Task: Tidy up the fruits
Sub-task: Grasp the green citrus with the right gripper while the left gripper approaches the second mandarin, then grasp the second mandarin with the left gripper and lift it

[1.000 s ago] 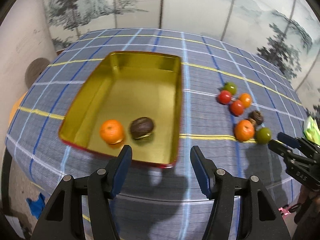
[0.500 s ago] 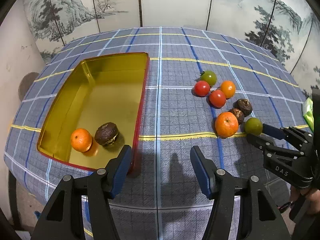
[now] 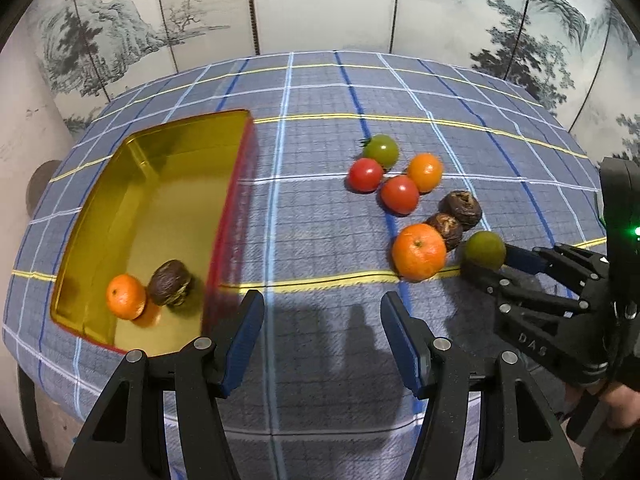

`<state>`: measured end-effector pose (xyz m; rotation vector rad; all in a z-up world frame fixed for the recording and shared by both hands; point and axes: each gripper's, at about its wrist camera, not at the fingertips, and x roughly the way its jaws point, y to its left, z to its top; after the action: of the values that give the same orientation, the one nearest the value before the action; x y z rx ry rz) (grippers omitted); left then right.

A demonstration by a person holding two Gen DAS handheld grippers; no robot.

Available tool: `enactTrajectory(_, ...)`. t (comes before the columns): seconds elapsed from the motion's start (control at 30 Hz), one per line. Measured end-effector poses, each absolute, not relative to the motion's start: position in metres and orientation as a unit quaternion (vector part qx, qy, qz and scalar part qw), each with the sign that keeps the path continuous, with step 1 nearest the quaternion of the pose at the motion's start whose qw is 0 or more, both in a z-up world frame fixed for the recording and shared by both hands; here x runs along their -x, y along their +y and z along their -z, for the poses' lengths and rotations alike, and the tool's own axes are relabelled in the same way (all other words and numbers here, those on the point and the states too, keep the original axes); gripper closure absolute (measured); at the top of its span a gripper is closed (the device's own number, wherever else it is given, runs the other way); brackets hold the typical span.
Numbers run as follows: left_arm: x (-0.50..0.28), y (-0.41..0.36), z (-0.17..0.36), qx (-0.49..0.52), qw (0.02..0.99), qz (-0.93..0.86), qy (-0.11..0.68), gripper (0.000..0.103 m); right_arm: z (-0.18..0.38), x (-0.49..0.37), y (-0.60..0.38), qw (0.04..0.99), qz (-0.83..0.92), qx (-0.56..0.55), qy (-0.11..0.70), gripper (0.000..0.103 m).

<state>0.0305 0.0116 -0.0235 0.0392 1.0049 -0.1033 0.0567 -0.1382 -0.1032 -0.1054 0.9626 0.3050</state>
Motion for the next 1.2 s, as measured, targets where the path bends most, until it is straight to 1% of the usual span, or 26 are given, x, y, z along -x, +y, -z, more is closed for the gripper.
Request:
enactTrajectory(0.27,-0.045,-0.002,0.036,0.0,0.864,0.072,0.499,0.042,0.103,-0.054,-0.145,0.877,-0.138,0.05,0.458,0.07)
enactTrajectory(0.63,-0.055,-0.028,0.045,-0.001,0.857,0.093,0.506,0.042,0.101,-0.059,-0.181,0.882,-0.089,0.038,0.461,0.07)
enactTrajectory(1.03,-0.071,-0.043,0.055,0.002,0.851,0.106,0.514,0.042,0.102,-0.057,-0.189,0.884,-0.085,0.026,0.458,0.07)
enactTrajectory(1.13,-0.076,-0.044,0.058,0.006,0.85,0.106,0.515,0.043,0.102,-0.056,-0.19,0.884,-0.087,0.023,0.459,0.07)
enactTrajectory(1.2,-0.077,-0.043,0.059,0.007,0.851,0.105,0.515,0.048,0.102,-0.055,-0.19,0.884,-0.087,0.024,0.458,0.07)
